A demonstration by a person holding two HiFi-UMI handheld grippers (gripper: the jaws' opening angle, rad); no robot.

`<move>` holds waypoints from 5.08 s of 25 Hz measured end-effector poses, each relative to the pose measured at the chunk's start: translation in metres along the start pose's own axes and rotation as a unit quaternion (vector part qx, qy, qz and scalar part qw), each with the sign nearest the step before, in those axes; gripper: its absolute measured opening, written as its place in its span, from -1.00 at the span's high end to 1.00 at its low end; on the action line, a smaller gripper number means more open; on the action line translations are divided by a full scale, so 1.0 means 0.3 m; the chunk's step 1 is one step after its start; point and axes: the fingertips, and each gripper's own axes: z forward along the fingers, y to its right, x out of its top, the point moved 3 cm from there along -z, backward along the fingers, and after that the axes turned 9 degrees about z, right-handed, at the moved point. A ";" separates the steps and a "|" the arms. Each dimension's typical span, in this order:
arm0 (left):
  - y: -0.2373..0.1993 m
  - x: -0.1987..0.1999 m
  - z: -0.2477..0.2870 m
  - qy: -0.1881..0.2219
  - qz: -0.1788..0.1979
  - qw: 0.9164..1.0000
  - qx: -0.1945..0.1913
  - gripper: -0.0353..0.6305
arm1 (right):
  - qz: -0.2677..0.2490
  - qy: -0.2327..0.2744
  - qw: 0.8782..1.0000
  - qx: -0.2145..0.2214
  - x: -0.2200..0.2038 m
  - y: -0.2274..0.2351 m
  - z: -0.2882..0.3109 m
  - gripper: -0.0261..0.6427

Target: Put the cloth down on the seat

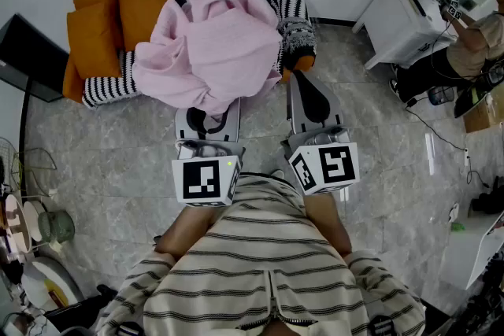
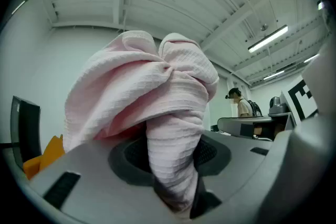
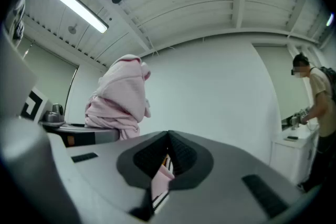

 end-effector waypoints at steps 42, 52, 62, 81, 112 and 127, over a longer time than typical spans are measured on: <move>0.331 -0.090 0.313 -0.040 0.003 0.998 0.042 0.37 | 0.051 -0.017 0.998 0.024 -0.032 0.537 -0.023 0.89; 0.243 -0.140 0.553 -0.039 -0.012 0.998 0.044 0.37 | 0.033 -0.023 0.999 0.030 -0.034 0.614 0.215 0.89; 0.051 -0.233 0.895 -0.062 -0.024 0.997 0.032 0.36 | 0.041 -0.037 0.998 0.011 -0.079 0.720 0.590 0.89; -0.206 -0.407 1.541 -0.100 -0.051 0.992 -0.049 0.36 | 0.060 -0.072 0.994 -0.056 -0.146 0.940 1.230 0.89; -0.274 -0.710 1.582 -0.218 -0.073 0.973 -0.028 0.36 | 0.112 -0.174 0.977 -0.051 -0.501 0.984 1.389 0.89; -0.137 -0.985 1.623 -0.271 -0.093 0.958 -0.025 0.36 | 0.134 -0.226 0.963 -0.061 -0.790 1.146 1.353 0.89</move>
